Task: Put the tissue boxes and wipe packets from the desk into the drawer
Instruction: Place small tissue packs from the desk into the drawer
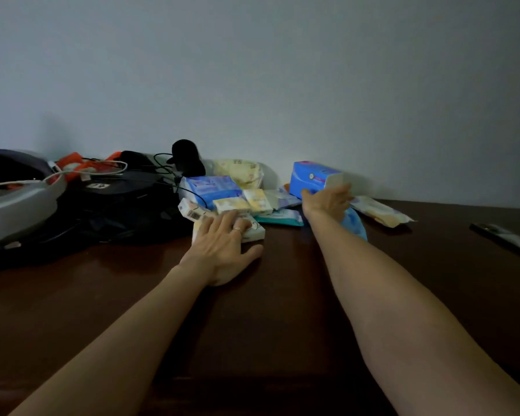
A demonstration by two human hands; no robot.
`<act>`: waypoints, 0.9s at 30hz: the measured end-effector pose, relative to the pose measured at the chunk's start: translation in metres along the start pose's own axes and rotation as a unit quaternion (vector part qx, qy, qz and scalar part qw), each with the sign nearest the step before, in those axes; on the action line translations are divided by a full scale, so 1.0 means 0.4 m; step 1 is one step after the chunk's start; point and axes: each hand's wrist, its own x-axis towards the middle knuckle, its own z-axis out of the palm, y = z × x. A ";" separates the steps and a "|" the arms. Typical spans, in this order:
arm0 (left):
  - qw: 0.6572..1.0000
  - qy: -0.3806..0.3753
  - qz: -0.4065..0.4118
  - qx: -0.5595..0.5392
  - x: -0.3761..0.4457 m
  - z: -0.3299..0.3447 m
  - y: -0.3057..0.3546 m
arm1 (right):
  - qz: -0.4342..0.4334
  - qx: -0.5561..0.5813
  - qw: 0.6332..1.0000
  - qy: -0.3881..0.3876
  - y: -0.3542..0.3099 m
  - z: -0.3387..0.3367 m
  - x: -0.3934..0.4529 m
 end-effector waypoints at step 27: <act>0.864 0.215 -0.106 -0.443 -0.275 -0.129 0.124 | 0.017 0.500 0.843 -0.199 0.126 -0.363 -0.604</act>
